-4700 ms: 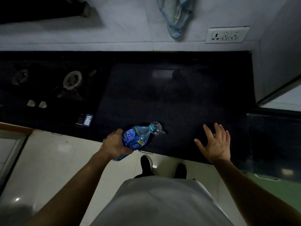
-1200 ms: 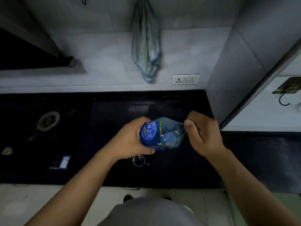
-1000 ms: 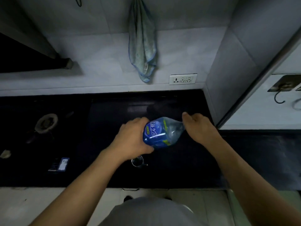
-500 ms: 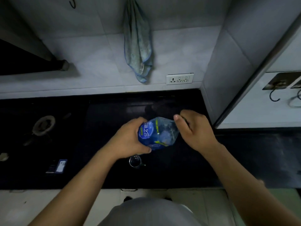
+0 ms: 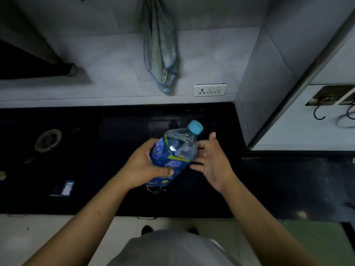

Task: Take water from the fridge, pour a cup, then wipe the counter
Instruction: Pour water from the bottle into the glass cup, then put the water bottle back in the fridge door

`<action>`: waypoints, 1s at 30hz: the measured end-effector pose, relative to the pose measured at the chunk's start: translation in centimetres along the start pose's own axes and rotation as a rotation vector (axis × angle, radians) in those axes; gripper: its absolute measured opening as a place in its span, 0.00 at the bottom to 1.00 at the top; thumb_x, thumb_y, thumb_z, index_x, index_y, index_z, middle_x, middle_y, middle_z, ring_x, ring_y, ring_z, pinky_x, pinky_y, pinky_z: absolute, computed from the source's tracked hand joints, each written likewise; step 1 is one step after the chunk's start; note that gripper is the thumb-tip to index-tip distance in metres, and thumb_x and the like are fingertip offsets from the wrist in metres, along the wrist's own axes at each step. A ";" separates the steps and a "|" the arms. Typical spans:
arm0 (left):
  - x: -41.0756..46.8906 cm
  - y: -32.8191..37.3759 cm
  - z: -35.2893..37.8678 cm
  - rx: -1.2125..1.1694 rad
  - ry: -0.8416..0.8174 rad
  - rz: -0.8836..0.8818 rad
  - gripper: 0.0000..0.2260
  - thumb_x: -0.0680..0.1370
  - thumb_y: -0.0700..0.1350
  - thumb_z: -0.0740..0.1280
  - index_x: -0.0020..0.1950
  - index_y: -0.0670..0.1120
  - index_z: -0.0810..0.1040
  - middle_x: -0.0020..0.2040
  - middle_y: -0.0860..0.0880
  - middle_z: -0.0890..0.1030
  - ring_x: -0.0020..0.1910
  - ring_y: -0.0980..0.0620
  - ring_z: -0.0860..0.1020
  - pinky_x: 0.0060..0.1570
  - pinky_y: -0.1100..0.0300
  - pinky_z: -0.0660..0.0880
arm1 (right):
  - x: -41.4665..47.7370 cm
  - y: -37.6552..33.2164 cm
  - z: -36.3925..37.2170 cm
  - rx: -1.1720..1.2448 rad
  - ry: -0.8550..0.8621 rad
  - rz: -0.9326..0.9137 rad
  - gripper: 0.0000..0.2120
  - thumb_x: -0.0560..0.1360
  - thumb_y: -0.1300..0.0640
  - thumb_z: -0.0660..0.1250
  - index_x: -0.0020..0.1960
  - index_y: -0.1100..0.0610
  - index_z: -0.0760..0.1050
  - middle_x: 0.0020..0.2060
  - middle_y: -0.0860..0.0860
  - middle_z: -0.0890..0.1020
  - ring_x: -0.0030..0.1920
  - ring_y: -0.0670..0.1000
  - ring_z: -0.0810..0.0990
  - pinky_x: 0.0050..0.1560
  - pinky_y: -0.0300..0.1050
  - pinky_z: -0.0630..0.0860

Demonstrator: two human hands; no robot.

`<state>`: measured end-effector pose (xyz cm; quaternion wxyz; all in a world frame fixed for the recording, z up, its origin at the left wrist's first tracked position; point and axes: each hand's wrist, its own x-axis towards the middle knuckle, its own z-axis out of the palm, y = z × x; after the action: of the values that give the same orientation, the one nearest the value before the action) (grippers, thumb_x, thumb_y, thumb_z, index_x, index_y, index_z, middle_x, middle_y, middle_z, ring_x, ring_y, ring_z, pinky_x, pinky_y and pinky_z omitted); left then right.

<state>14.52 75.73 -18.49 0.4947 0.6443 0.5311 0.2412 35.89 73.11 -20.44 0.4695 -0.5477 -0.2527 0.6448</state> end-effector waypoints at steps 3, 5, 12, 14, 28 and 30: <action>-1.2 -0.3 -0.5 -0.234 0.081 -0.070 0.33 0.56 0.44 0.82 0.59 0.46 0.77 0.52 0.46 0.86 0.50 0.48 0.85 0.52 0.52 0.82 | -0.4 2.2 1.9 -0.028 -0.121 0.137 0.36 0.68 0.26 0.54 0.61 0.50 0.78 0.59 0.54 0.83 0.60 0.53 0.80 0.62 0.56 0.75; -2.2 -0.6 -1.0 -0.315 0.154 -0.100 0.33 0.55 0.44 0.82 0.58 0.48 0.77 0.51 0.49 0.86 0.51 0.48 0.85 0.53 0.50 0.81 | -0.8 3.1 3.6 0.015 -0.178 0.219 0.35 0.69 0.27 0.56 0.65 0.50 0.76 0.60 0.55 0.82 0.60 0.55 0.81 0.64 0.59 0.75; -8.2 -2.2 -5.3 -0.411 0.426 -0.130 0.36 0.56 0.45 0.83 0.63 0.48 0.75 0.56 0.48 0.85 0.56 0.45 0.84 0.56 0.46 0.81 | -1.0 3.8 11.2 0.023 -0.333 0.373 0.29 0.74 0.32 0.61 0.65 0.51 0.77 0.59 0.57 0.82 0.58 0.60 0.82 0.64 0.62 0.74; -10.7 -3.0 -7.3 -0.415 0.504 -0.136 0.37 0.57 0.45 0.83 0.64 0.48 0.75 0.57 0.47 0.85 0.56 0.45 0.84 0.57 0.44 0.80 | -1.6 4.5 14.1 0.006 -0.395 0.396 0.27 0.75 0.33 0.62 0.64 0.51 0.78 0.57 0.57 0.83 0.57 0.59 0.83 0.64 0.61 0.75; -39.4 -12.5 -21.5 -0.447 1.034 -0.204 0.39 0.57 0.43 0.82 0.65 0.43 0.73 0.58 0.43 0.85 0.57 0.43 0.84 0.56 0.46 0.81 | -16.1 17.5 40.4 -0.252 -0.855 0.543 0.26 0.70 0.37 0.66 0.61 0.53 0.80 0.52 0.57 0.84 0.49 0.55 0.83 0.48 0.50 0.79; -44.8 -13.8 -23.8 -0.426 1.112 -0.216 0.38 0.57 0.43 0.82 0.65 0.43 0.73 0.58 0.44 0.85 0.57 0.44 0.84 0.57 0.46 0.81 | -19.4 20.1 45.0 -0.287 -0.916 0.565 0.25 0.72 0.38 0.66 0.61 0.54 0.80 0.54 0.58 0.84 0.51 0.57 0.83 0.49 0.51 0.80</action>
<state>-25.86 42.72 -11.86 0.2828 0.2509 0.7126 0.5910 -13.92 55.81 -15.98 0.0413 -0.3163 -0.3598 0.8768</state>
